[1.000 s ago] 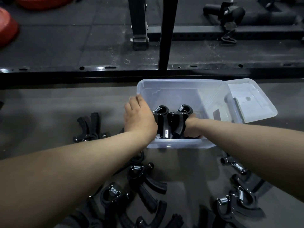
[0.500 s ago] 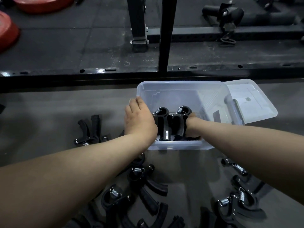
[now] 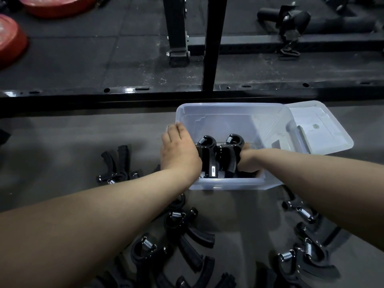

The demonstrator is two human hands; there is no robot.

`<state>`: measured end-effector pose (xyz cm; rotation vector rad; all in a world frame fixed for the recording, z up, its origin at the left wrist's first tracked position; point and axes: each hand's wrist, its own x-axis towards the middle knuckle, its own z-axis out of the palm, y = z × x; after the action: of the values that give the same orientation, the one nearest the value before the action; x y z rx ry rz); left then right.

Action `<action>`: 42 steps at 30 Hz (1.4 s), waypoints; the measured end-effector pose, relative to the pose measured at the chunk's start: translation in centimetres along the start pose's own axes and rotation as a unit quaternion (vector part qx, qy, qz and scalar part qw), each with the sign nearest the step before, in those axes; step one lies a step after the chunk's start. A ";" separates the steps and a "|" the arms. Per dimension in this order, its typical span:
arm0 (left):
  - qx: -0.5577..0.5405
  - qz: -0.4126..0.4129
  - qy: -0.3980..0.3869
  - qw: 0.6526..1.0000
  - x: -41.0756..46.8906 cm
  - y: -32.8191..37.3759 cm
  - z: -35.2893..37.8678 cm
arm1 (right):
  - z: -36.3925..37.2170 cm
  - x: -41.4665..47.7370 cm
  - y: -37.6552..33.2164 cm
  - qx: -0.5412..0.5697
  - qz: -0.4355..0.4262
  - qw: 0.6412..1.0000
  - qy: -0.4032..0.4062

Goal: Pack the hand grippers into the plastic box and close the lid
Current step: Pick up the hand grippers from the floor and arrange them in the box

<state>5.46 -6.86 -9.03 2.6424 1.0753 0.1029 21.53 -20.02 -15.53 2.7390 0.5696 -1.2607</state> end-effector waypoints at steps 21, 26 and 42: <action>0.011 -0.003 -0.004 1.000 0.0 0.1 0.1 | -3.4 -5.6 2.6 0.133 0.003 0.986 -0.100; 0.016 -0.004 -0.002 1.000 0.1 0.0 0.2 | -4.6 -8.9 5.3 0.125 -0.159 0.973 0.109; 0.065 0.023 -0.041 0.997 -0.5 0.5 -0.7 | 5.9 -9.6 17.3 0.120 0.130 0.980 0.092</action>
<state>5.35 -7.35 -8.17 2.7611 1.0289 -0.0675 17.82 -40.28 -13.76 3.0220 0.0623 -1.0848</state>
